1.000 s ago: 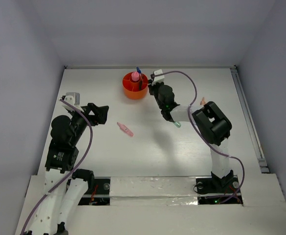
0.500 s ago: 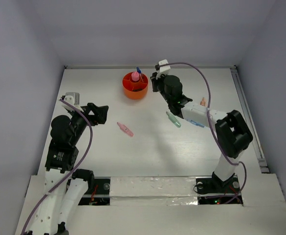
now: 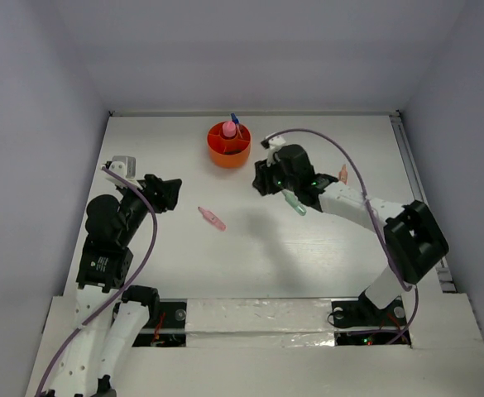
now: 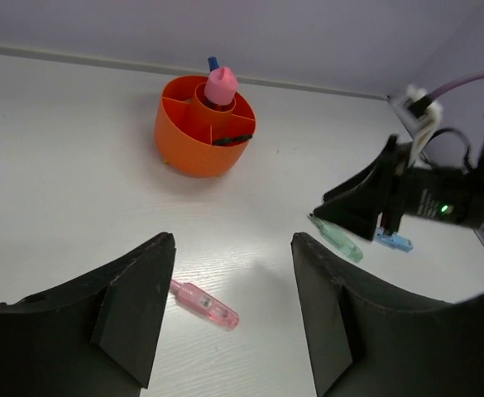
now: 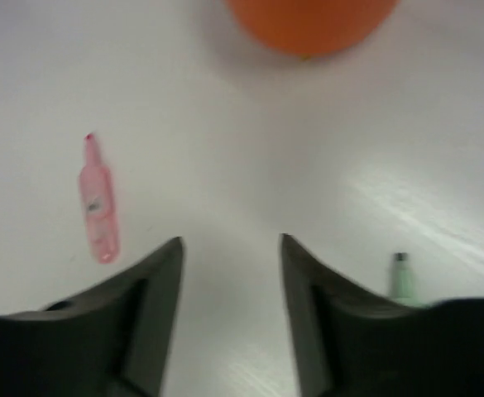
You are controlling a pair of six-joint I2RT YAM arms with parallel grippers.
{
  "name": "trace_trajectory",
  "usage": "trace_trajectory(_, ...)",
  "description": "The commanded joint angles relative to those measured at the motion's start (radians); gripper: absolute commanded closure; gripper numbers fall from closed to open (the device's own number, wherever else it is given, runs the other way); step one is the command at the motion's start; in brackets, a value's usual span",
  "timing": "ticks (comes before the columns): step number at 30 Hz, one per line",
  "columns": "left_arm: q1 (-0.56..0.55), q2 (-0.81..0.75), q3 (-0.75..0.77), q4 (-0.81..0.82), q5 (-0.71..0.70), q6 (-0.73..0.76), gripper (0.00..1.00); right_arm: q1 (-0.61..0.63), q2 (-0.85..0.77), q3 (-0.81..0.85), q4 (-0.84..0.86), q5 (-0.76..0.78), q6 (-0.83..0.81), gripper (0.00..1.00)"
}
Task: Sort the stationery into containers
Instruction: Pick up the pen from the center of the board.
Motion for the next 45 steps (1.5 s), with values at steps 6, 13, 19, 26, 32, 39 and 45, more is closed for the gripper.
trace_trajectory(6, 0.000, -0.007, -0.024, 0.070, 0.017, -0.045, 0.64, 0.239, 0.164, -0.015, 0.077, -0.143, -0.050, 0.27)
trace_trajectory(13, 0.000, -0.021, -0.111, 0.107, -0.011, -0.193, 0.60, 0.342, 0.297, 0.033, 0.097, 0.059, -0.113, 0.27)
trace_trajectory(19, 0.000, -0.049, -0.159, 0.111, -0.058, -0.251, 0.55, 0.354, 0.360, 0.010, 0.189, 0.164, -0.058, 0.34)
trace_trajectory(26, 0.000, -0.046, -0.205, 0.133, -0.071, -0.294, 0.55, 0.364, 0.411, 0.044, 0.175, 0.168, -0.067, 0.50)
trace_trajectory(32, 0.000, -0.029, -0.276, 0.177, -0.084, -0.348, 0.49, 0.385, 0.406, 0.028, 0.203, 0.187, -0.056, 0.79)
trace_trajectory(39, 0.000, 0.010, -0.360, 0.300, -0.002, -0.418, 0.46, 0.385, 0.220, -0.035, 0.215, 0.279, 0.031, 0.97)
trace_trajectory(45, -0.037, 0.157, -0.408, 0.478, 0.103, -0.450, 0.49, 0.385, 0.017, -0.113, 0.197, 0.257, 0.082, 1.00)
